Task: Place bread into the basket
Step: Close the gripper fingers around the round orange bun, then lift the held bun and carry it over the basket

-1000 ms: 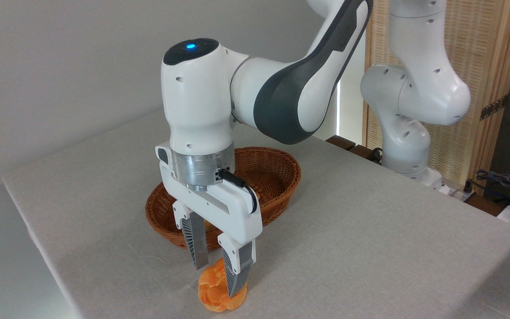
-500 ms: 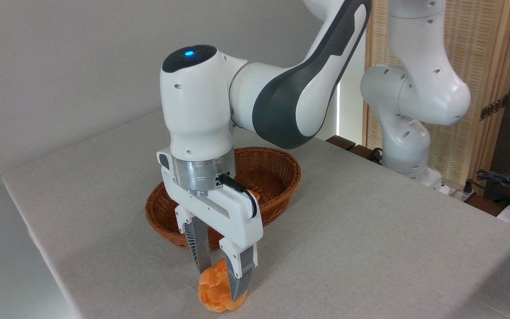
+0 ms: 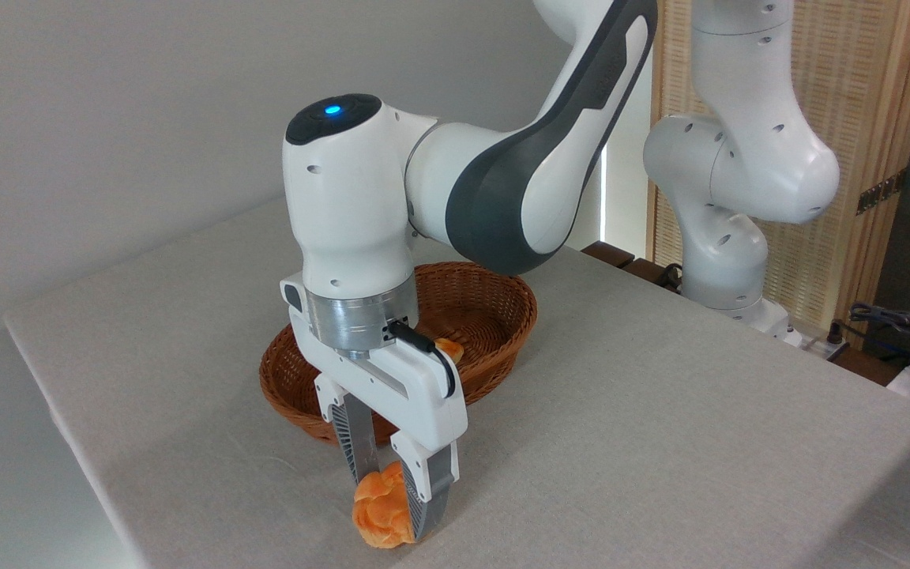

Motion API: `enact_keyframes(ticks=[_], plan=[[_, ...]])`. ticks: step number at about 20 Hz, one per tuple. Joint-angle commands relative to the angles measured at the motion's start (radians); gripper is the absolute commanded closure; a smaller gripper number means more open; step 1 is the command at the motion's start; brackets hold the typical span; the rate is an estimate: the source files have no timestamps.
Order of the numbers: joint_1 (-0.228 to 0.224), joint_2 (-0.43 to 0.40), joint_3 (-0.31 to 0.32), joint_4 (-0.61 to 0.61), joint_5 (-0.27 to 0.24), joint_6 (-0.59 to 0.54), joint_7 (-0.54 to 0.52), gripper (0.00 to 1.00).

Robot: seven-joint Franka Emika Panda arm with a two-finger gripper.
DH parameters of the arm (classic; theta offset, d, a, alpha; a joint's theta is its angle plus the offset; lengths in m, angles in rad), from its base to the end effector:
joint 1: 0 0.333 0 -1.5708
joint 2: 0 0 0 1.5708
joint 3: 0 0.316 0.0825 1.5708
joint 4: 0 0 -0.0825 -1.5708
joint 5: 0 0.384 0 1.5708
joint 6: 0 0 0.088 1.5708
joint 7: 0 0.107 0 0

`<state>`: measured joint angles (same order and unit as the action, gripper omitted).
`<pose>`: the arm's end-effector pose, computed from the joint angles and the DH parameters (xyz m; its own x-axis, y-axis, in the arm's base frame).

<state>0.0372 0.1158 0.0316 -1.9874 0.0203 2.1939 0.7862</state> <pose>0.5871 0.0408 0.4150 0.7437 -0.6667 0.0490 -0.6625 -0.7449 -0.0790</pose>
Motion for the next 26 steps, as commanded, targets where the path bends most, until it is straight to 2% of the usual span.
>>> enact_keyframes(ticks=[1,7,16,22,24,26], plan=[[0.000,0.004,-0.001,-0.007,0.010,0.018,0.015,0.68],[0.000,0.004,-0.001,-0.007,0.010,0.017,0.016,0.69],[0.000,-0.001,-0.001,0.002,0.012,0.012,0.022,0.80],[0.000,-0.007,0.005,0.039,0.013,0.007,0.047,0.79],[-0.002,-0.034,0.008,0.061,0.012,-0.020,0.047,0.78],[-0.002,-0.056,0.008,0.096,0.012,-0.097,0.047,0.78]])
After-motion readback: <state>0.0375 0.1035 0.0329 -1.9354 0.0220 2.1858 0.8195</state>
